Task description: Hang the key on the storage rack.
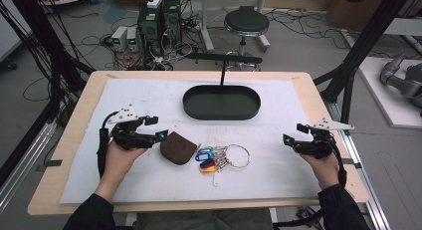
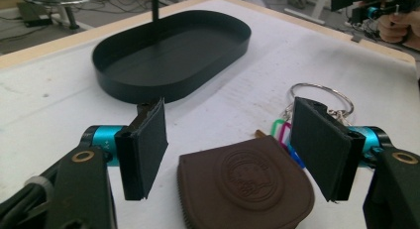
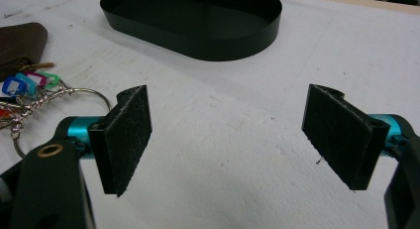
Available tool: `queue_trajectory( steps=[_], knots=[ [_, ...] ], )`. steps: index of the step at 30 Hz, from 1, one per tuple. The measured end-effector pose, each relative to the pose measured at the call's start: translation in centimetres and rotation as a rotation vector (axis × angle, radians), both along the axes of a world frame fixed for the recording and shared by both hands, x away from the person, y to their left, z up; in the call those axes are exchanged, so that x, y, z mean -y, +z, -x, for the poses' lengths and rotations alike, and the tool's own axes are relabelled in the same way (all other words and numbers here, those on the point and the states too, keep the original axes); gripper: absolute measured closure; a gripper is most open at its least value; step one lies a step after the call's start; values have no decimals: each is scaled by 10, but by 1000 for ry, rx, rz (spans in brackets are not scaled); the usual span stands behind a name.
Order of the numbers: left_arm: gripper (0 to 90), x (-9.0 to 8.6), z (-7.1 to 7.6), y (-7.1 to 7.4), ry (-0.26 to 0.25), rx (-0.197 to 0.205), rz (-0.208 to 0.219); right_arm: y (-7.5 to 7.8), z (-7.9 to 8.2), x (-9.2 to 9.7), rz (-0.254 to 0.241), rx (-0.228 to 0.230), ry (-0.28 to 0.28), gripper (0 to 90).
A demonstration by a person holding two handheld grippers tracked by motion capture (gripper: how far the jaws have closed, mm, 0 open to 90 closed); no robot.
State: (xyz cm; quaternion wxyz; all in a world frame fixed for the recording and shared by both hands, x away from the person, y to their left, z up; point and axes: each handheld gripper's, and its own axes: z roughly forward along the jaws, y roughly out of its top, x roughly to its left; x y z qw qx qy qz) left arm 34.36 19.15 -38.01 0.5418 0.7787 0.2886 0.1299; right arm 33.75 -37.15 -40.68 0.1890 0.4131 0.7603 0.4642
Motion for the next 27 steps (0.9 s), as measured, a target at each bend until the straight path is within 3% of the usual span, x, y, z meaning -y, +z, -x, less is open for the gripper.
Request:
queue_trajectory(
  steps=[14, 26, 27],
  knots=[
    [307, 59, -15, 9, -126, -32, -35, -2, 0, 4, -6, 4, -2, 198],
    [335, 111, -29, 5, -209, -69, -83, -3, 1, 3, 2, 3, 3, 198],
    [339, 120, -32, 3, -223, -86, -86, -3, 1, 3, 1, 1, 2, 198]
  ],
)
